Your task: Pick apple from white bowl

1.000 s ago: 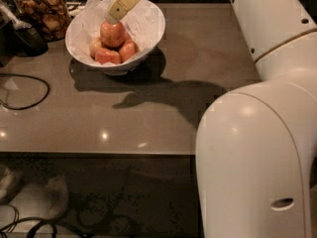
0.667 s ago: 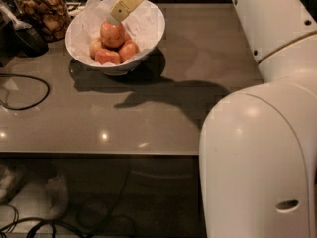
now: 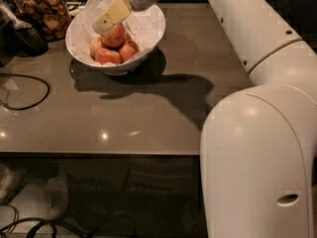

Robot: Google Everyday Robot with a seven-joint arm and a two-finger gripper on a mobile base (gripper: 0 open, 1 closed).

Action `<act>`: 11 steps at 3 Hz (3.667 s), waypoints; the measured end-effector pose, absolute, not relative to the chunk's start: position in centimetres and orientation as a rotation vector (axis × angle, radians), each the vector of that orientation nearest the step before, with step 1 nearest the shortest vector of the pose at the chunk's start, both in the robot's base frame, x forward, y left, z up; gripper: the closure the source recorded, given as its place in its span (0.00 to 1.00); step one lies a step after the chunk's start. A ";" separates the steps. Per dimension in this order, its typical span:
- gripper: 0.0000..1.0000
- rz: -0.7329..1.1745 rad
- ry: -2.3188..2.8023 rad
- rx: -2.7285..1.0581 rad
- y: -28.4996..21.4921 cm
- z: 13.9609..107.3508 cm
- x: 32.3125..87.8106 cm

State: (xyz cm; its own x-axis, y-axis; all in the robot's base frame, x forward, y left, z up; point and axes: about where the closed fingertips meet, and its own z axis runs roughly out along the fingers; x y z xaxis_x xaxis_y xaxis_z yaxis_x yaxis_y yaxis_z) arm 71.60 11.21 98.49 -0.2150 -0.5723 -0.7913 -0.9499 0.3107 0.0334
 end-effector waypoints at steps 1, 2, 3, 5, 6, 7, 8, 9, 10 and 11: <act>0.00 0.715 1.919 -1.308 12.3 97.4 72.3; 0.00 0.701 1.933 -1.291 12.9 96.6 72.7; 0.00 0.686 1.950 -1.278 13.0 96.0 72.9; 0.00 0.666 2.030 -1.204 10.9 93.7 74.4; 0.00 0.668 2.049 -1.177 10.7 93.1 75.9; 0.00 0.680 2.034 -1.187 11.5 93.6 76.3; 0.00 0.698 2.025 -1.199 12.4 93.8 76.3; 0.00 0.737 2.019 -1.226 13.8 93.4 75.9; 0.00 0.742 2.021 -1.228 14.0 93.3 75.9; 0.19 0.742 2.021 -1.228 14.0 93.3 75.9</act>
Offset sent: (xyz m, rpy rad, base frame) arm 0.0127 0.0187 -0.0224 0.0027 0.0123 -0.0801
